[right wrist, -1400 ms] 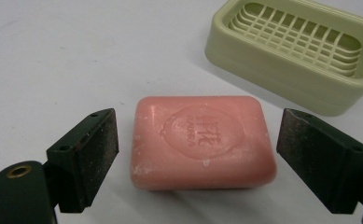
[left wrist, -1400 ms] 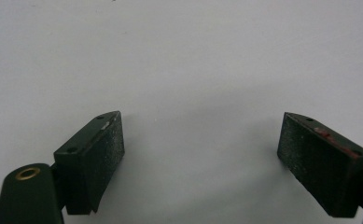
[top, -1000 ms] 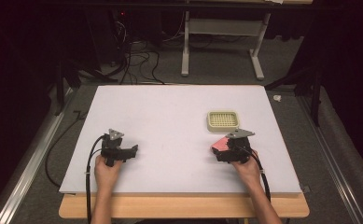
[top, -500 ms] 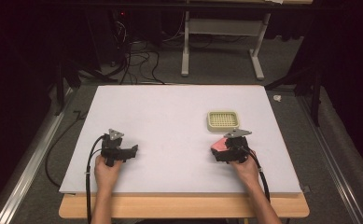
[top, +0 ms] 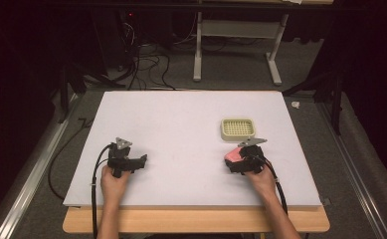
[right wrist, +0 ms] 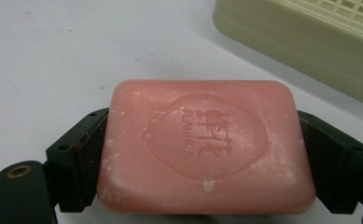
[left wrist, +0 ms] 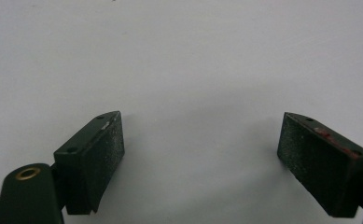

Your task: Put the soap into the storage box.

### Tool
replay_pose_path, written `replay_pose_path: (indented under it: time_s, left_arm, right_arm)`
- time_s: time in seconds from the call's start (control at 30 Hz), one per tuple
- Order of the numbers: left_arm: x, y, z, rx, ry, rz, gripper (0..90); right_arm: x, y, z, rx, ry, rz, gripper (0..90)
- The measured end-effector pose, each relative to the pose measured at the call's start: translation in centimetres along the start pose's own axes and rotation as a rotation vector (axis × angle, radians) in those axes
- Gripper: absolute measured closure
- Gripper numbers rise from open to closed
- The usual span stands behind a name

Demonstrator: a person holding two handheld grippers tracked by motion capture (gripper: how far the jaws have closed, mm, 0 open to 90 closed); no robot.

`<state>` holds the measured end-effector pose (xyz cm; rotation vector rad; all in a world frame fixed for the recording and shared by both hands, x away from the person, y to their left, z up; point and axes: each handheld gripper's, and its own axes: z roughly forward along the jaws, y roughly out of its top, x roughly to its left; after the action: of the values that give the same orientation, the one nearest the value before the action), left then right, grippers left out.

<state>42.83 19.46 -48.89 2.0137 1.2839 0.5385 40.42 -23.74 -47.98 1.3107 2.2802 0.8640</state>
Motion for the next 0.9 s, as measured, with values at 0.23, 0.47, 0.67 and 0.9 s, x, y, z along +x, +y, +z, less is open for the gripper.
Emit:
replay_pose_path:
  time_s: [0.23, 0.47, 0.67, 0.9]
  left_arm:
    - [0.0, 0.0, 0.0, 0.0, 0.0, 0.0, 15.0]
    - [0.0, 0.0, 0.0, 0.0, 0.0, 0.0, 15.0]
    - [0.0, 0.0, 0.0, 0.0, 0.0, 0.0, 15.0]
    - [0.0, 0.0, 0.0, 0.0, 0.0, 0.0, 15.0]
  right_arm:
    - [0.1, 0.0, -0.1, 0.006, -0.003, -0.006, 13.5]
    - [0.1, 0.0, -0.4, 0.004, -0.01, 0.011, 13.7]
    - [0.0, 0.0, -1.0, -0.014, 0.002, 0.022, 13.7]
    - [0.0, 0.2, -1.7, -0.02, 0.006, 0.018, 13.7]
